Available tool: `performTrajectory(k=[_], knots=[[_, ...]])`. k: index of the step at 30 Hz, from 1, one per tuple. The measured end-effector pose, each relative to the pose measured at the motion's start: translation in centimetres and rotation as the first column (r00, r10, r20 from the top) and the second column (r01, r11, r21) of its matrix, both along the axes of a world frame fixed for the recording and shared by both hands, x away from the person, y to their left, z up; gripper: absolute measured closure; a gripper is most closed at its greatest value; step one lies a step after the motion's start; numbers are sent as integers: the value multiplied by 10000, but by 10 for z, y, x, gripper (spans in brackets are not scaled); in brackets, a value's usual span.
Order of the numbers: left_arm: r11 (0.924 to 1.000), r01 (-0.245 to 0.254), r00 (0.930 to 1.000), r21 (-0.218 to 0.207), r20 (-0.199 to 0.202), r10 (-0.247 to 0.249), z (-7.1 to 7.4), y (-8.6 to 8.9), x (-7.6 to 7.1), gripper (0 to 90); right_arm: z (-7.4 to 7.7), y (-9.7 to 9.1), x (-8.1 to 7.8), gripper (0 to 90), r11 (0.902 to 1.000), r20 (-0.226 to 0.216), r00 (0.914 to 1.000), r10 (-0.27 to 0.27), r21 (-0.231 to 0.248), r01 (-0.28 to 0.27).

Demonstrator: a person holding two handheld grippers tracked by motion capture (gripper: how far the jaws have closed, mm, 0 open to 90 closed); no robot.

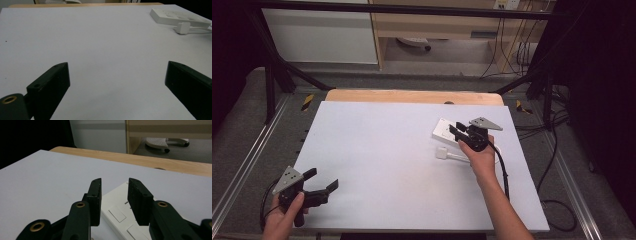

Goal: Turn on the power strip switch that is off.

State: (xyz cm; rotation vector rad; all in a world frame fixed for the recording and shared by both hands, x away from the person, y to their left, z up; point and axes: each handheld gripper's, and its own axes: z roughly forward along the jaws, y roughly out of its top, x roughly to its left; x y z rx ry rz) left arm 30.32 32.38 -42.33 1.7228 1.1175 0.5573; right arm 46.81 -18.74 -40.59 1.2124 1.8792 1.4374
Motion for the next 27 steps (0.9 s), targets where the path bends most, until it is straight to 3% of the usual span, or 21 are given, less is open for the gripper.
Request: performTrajectory(k=[15,27], knots=[[10000,-6,10000,2,-30,6,0,0,0,59,21,-11,-14,604,9999,370,9993,20,122,-25],[10000,-11,10000,24,-44,11,-1,-1,0,59,32,-18,-21,422,9996,347,9994,-35,270,25]])
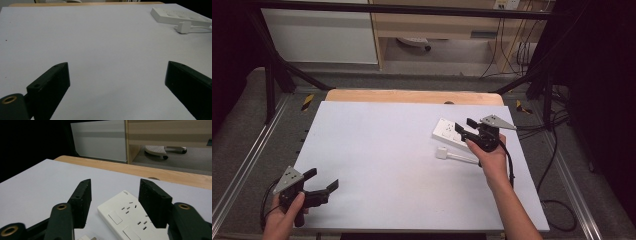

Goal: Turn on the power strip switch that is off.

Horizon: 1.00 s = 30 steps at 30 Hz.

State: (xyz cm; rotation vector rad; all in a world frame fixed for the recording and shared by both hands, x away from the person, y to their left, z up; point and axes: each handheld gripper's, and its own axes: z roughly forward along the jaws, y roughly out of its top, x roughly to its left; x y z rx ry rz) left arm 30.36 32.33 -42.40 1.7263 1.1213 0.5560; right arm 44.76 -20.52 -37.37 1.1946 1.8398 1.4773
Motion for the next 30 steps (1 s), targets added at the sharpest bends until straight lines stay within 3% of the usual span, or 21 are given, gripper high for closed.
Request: performTrajectory(k=[21,30], knots=[[10000,-13,10000,1,-16,13,0,0,0,59,17,-14,-22,143,9999,-38,9999,128,-17,-128],[10000,-19,10000,9,1,19,0,0,0,59,18,-23,-30,72,10000,-57,10000,-12,-21,12]])
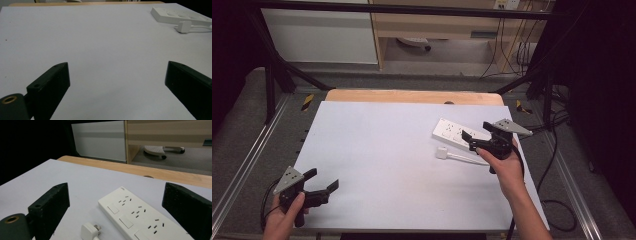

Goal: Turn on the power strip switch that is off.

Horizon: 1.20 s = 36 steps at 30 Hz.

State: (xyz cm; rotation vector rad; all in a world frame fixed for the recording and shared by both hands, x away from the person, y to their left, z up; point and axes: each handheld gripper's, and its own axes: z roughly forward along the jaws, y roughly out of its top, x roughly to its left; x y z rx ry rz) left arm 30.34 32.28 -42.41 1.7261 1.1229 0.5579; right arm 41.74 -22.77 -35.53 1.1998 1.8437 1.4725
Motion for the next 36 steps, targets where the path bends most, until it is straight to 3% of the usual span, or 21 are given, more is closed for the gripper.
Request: performTrajectory(k=[13,25,36], knots=[[10000,-3,10000,13,-11,3,0,0,0,59,-14,-22,-19,30,9999,379,9992,-121,-44,122],[10000,-20,10000,43,-22,20,0,-1,0,59,-36,-51,-39,30,9985,175,9984,-536,78,534],[10000,-12,10000,96,-24,12,0,-1,0,59,-63,-67,-57,41,9947,-214,9975,-679,-782,661]])
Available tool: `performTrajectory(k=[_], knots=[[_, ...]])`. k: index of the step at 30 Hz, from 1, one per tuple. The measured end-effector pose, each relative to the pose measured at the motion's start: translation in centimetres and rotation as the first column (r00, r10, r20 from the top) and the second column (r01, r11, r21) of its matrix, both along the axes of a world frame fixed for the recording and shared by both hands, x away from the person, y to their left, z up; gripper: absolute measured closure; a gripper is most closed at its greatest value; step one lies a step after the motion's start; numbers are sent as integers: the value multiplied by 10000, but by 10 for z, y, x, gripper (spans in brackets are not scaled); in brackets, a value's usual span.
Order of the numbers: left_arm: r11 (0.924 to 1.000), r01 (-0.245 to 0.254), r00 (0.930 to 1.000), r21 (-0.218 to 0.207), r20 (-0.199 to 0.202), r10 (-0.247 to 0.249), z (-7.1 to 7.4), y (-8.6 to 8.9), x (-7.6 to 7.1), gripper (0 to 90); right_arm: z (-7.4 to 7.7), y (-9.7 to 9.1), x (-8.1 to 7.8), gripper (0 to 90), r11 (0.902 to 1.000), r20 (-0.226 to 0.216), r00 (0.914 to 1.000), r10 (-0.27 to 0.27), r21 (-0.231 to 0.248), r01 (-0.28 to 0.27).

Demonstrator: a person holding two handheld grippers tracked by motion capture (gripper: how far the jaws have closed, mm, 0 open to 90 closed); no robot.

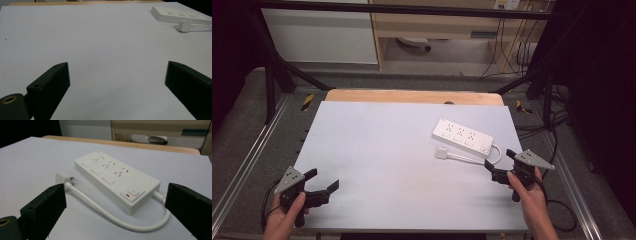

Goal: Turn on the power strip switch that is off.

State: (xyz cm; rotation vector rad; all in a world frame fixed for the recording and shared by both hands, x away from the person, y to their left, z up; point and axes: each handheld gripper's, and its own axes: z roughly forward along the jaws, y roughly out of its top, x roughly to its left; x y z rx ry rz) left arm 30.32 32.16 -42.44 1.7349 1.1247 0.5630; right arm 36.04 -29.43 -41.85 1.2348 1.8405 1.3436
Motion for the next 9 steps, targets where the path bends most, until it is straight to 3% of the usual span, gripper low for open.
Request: performTrajectory(k=[4,7,9], knots=[[10000,16,10000,-13,6,-16,0,0,0,59,-12,-3,-6,41,9997,-353,9994,59,-234,-68],[10000,14,10000,-23,5,-14,0,-1,0,59,-23,-4,-7,44,9989,-863,9962,104,-448,-143],[10000,49,10000,-3,10,-49,0,-1,0,59,-30,-3,-5,44,9964,-1379,9904,-51,-848,-67]])
